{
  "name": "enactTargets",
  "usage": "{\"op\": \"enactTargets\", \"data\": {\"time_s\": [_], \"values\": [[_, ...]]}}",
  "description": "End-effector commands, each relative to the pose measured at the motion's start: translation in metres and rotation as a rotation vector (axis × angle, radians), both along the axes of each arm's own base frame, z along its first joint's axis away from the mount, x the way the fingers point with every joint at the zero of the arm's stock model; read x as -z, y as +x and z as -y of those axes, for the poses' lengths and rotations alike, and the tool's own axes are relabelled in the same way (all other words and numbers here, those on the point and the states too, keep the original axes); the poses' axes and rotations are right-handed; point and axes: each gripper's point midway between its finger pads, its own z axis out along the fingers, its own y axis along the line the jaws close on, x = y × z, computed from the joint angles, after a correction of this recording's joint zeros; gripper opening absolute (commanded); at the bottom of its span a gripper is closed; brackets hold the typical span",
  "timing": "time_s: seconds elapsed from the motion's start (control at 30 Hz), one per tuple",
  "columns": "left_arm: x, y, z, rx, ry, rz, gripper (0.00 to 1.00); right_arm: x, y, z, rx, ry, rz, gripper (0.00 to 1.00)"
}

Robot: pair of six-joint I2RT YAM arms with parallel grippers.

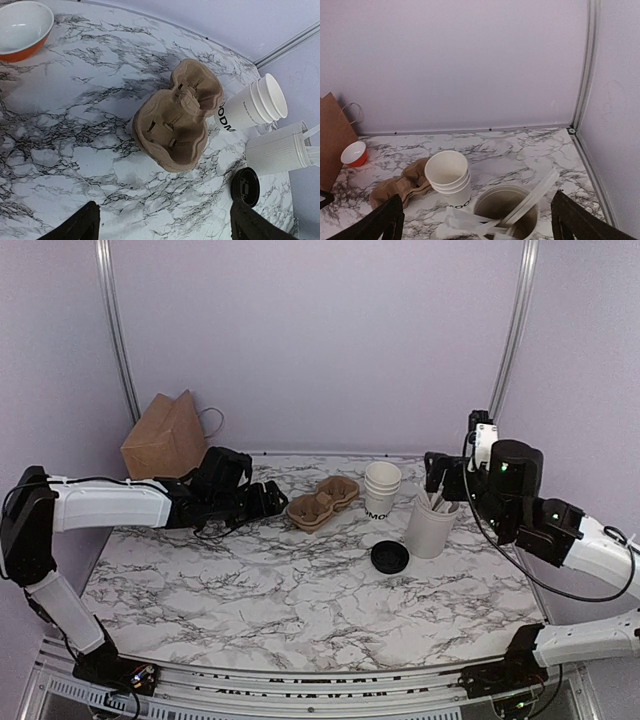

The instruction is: Pack the takeout coffee

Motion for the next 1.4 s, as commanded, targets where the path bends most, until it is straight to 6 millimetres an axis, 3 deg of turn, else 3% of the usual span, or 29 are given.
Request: {"op": "enactTargets", "data": {"time_s": [0.0,0.1,0.2,0.3,0.6,0.7,0.73,0.93,1.13,1.37], "values": [[0.016,-0.005,0.019,-0.013,-0.081,-0.127,0.89,0.006,-0.015,-0.069,-0.134,-0.077,-0.060,1.00],[0.016,-0.004,0.018,-0.023,-0.083,-0.124,0.88,0.015,-0.015,-0.116,-0.204,-0.184,-0.091,1.00],[0.011,-0.005,0.011,-0.025,-0.071,-0.099,0.88,0.027,-0.007,-0.148,-0.248,-0.258,-0.115,1.00],[0.006,-0.007,-0.003,-0.036,-0.054,-0.071,0.89,0.037,0.003,-0.165,-0.242,-0.265,-0.150,1.00],[-0.009,-0.011,-0.064,-0.114,-0.021,-0.005,0.90,0.074,0.022,-0.239,-0.477,-0.303,-0.209,0.97],[-0.018,-0.016,-0.071,-0.101,-0.003,0.021,0.91,0.103,0.035,-0.259,-0.564,-0.306,-0.335,0.90],[-0.021,-0.018,-0.073,-0.091,0.007,0.030,0.91,0.103,0.041,-0.267,-0.590,-0.293,-0.363,0.86],[-0.036,-0.029,-0.079,-0.063,0.017,0.069,0.91,0.156,0.061,-0.297,-0.693,-0.361,-0.539,0.71],[-0.044,-0.032,-0.086,-0.069,0.008,0.092,0.92,0.177,0.079,-0.314,-0.717,-0.397,-0.621,0.59],[-0.047,-0.032,-0.089,-0.066,0.029,0.104,0.92,0.197,0.099,-0.312,-0.670,-0.429,-0.639,0.53]]}}
